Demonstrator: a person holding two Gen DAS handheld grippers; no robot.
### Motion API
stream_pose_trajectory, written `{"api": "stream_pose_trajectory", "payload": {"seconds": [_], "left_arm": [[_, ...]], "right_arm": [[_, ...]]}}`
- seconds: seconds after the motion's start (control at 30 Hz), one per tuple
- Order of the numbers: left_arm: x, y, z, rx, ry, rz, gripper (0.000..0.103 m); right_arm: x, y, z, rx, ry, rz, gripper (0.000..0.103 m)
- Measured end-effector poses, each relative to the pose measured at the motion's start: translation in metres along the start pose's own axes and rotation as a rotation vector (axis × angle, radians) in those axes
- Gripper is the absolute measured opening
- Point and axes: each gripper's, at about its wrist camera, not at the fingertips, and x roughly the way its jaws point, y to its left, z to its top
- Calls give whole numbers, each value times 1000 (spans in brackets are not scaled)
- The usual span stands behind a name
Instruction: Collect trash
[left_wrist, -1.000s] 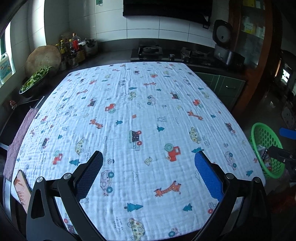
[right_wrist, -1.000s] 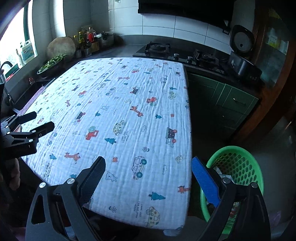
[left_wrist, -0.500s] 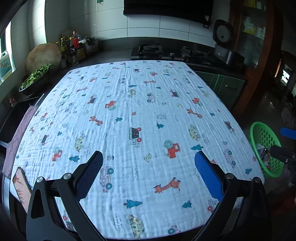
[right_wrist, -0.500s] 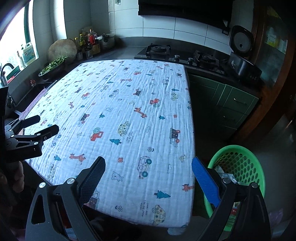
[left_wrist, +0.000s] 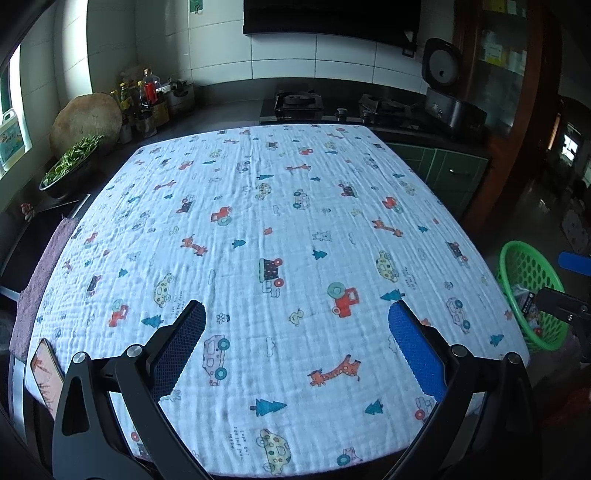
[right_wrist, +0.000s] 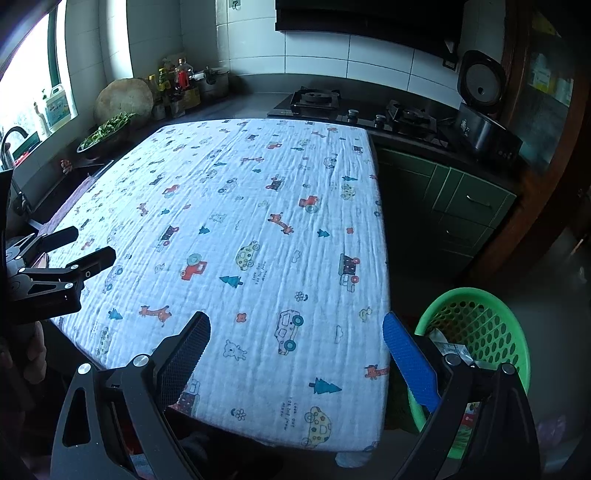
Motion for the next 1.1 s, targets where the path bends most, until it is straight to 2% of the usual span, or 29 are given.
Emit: {"api": "stream_pose_trajectory", "payload": {"seconds": [0.7,1.1], "left_arm": [[1,-9,3,18,8,13,98],[2,-25,1,39,8,3,98]], "right_arm": [[4,-6,0,34,1,14,92],[1,-16,-18,106,6,5,92]]}}
